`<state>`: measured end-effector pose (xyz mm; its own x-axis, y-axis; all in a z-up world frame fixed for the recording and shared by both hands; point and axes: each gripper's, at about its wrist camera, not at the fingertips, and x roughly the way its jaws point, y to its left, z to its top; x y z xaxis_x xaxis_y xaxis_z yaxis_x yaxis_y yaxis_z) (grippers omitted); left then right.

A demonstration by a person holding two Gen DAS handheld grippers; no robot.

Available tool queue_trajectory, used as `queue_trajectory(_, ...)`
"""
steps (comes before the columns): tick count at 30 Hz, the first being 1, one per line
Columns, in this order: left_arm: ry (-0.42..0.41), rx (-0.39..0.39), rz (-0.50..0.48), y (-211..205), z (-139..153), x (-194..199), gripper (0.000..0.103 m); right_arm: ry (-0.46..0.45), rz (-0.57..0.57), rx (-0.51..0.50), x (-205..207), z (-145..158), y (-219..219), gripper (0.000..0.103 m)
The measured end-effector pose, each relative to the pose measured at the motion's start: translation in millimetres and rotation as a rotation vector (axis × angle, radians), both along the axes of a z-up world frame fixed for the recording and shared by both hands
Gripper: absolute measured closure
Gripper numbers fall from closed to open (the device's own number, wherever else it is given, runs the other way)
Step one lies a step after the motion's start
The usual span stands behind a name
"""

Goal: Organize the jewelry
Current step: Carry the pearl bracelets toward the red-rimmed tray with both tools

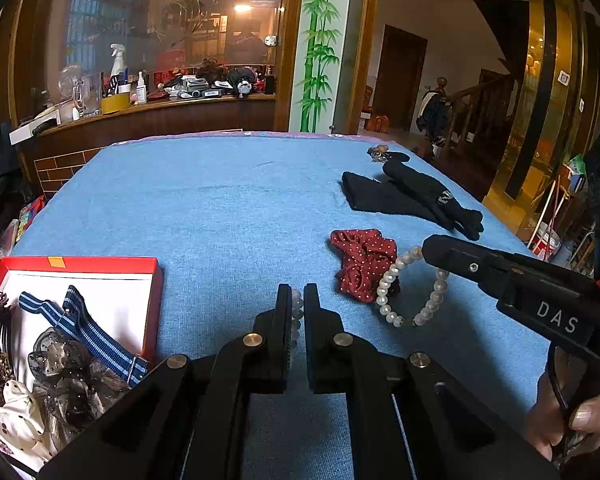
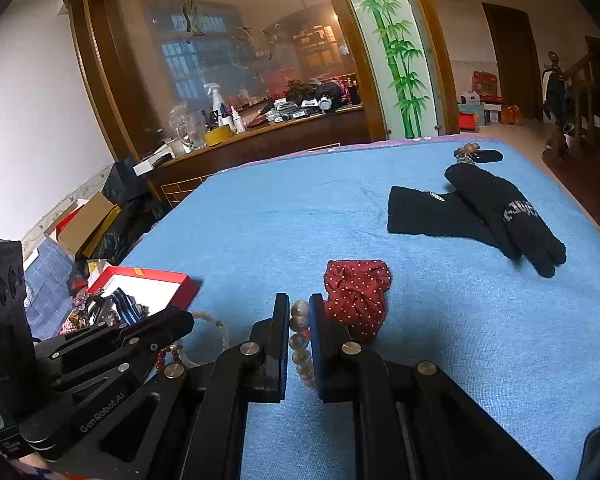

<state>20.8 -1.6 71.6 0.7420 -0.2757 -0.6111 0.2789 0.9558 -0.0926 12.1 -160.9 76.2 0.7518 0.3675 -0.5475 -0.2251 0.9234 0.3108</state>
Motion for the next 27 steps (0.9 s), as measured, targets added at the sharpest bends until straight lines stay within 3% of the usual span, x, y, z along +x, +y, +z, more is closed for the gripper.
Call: queue_trajectory(27, -0.054, -0.001, 0.06, 16.0, 12.9, -14.7, 0.098, -0.04, -0.015, 0.107, -22.9, 20.4, -0.6, 0.093)
